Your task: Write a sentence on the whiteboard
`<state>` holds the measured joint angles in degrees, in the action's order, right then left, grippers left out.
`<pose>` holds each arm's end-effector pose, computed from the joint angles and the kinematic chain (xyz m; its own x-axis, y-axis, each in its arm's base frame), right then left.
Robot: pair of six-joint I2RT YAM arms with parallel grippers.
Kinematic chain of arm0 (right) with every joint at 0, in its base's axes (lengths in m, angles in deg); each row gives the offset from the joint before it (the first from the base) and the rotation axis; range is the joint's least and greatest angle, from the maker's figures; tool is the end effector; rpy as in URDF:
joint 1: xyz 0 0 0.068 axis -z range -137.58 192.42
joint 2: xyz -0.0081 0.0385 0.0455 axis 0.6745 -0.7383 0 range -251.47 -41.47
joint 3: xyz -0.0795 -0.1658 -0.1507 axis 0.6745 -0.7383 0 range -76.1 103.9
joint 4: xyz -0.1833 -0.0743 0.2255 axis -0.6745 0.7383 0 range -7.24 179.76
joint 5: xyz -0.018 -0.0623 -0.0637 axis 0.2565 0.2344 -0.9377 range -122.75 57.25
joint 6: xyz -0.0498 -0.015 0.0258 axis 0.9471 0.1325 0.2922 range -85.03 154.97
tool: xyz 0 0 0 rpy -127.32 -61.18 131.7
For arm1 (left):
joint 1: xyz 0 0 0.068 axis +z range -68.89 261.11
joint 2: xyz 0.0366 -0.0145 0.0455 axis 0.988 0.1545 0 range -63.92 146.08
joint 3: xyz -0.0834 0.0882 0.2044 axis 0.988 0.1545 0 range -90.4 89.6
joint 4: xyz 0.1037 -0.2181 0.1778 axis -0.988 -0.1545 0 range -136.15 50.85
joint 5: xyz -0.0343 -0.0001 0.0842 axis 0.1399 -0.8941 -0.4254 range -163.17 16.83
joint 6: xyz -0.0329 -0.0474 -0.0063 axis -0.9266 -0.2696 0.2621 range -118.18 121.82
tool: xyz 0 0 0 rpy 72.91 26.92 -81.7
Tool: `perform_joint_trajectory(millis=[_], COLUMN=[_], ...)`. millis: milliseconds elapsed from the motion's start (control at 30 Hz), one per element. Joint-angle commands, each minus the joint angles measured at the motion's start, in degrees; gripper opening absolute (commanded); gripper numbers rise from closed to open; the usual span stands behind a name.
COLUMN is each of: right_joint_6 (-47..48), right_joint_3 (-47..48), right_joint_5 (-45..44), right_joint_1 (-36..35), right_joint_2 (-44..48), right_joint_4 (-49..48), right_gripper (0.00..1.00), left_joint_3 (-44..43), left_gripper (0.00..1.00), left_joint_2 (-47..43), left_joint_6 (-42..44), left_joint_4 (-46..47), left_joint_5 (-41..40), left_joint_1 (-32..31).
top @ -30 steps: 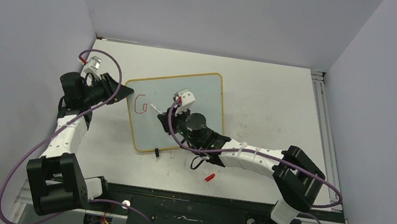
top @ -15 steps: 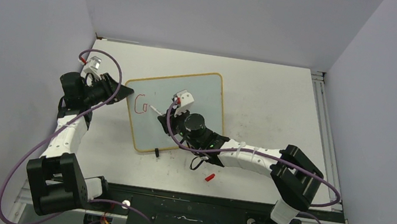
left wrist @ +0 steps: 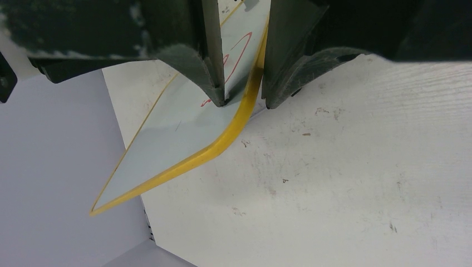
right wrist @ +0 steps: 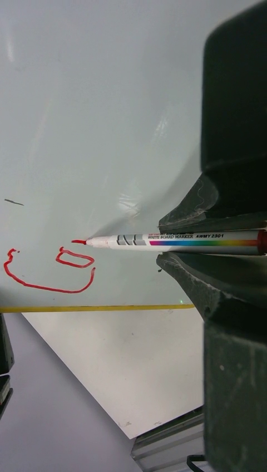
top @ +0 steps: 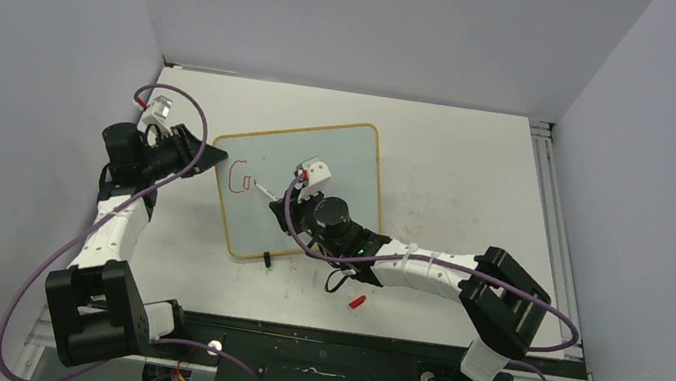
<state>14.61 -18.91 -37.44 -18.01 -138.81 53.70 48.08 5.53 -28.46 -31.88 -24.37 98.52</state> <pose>0.2100 0.3632 0.1787 -0.3768 0.0386 -0.9255 -0.7426 0.5847 0.3267 0.3104 0.0645 0.2100 -0.5302 -0.5143 -0.6741 0.2401 0.6714 -0.7011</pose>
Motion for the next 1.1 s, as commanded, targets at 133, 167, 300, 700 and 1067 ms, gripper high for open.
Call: perform_joint_trajectory(millis=[133,167,300,700,1067], right_joint_6=[-1.3,-1.3,-1.3,0.2,0.8], right_joint_3=[-3.1,-3.2,-3.5,-1.7,0.3], right_joint_5=[-1.0,-1.2,-2.9,-5.1,-5.2], right_joint_1=[-0.6,-0.6,-0.7,-0.6,-0.4], right_joint_2=[1.9,2.1,2.7,3.7,3.2], right_joint_4=[-2.0,-2.0,-1.7,-0.7,-1.1], right_gripper=[0.05,0.05,0.05,0.05,0.05], left_joint_3=[-1.5,-1.5,-1.4,-1.4,-1.4], left_gripper=[0.29,0.29,0.29,0.29,0.29], left_joint_2=[0.2,0.2,0.1,0.1,0.1], left_joint_6=[1.1,1.1,1.1,1.2,1.2], left_joint_4=[0.5,0.4,0.5,0.4,0.5], left_joint_5=[0.4,0.4,0.4,0.5,0.6], left_joint_1=[0.1,0.1,0.1,0.1,0.1])
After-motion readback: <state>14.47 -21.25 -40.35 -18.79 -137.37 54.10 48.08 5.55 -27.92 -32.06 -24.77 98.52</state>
